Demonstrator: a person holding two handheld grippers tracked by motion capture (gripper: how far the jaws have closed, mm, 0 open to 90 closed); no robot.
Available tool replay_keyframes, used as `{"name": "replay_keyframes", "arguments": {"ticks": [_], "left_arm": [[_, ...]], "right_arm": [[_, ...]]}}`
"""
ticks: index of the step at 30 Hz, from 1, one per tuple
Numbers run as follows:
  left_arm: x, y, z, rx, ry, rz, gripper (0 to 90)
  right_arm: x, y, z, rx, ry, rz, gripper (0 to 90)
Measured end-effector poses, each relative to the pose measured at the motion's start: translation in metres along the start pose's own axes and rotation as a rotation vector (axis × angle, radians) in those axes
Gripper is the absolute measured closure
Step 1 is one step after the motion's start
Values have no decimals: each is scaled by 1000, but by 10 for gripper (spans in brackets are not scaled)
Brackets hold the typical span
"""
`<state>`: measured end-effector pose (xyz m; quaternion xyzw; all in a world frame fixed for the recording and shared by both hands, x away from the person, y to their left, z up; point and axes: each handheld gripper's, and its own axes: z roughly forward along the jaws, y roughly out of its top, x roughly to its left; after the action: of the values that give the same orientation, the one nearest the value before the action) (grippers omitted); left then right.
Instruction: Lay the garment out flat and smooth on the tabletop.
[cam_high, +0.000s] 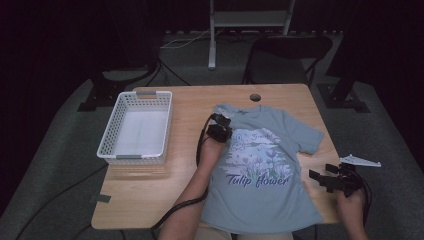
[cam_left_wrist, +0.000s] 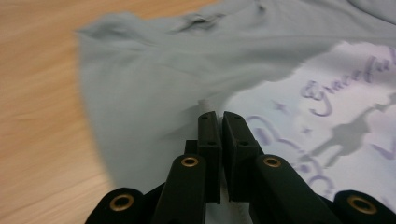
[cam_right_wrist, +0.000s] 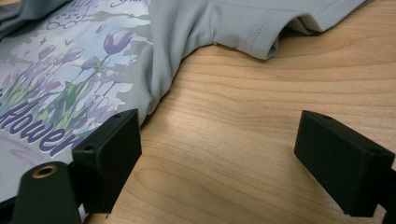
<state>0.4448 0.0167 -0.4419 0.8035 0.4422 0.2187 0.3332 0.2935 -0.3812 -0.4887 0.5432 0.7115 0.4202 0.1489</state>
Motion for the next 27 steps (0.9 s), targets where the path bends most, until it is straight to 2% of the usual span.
{"name": "replay_keyframes", "arguments": {"ticks": [1, 2, 7, 13, 16, 19, 21, 24, 25, 27], "left_arm": [[5, 0, -3, 2, 14, 3, 880], [10, -1, -6, 8, 10, -8, 881], [36, -8, -19, 13, 51, -61, 880], [59, -21, -41, 7, 109, -93, 880], [67, -27, -49, 7, 148, -102, 881], [72, -34, -54, 19, 210, -97, 881], [76, -38, -54, 22, 217, -115, 880], [79, -42, -56, 15, 273, -126, 876], [80, -41, -56, 3, 293, -136, 858], [82, -40, -59, -20, 358, -147, 674]], "right_arm": [[0, 0, 0, 2, -1, 1, 142], [0, 0, 0, 3, -3, 1, 142], [0, 0, 1, 11, -6, 9, 142], [-1, 1, 2, 14, -7, 10, 142], [0, 1, 2, 22, -10, 9, 142], [-1, 1, 3, 23, -10, 11, 142], [-1, 1, 3, 23, -12, 13, 142], [-1, 1, 3, 21, -13, 17, 142], [-1, 1, 3, 21, -12, 17, 142], [-1, 1, 3, 22, -13, 17, 142]]}}
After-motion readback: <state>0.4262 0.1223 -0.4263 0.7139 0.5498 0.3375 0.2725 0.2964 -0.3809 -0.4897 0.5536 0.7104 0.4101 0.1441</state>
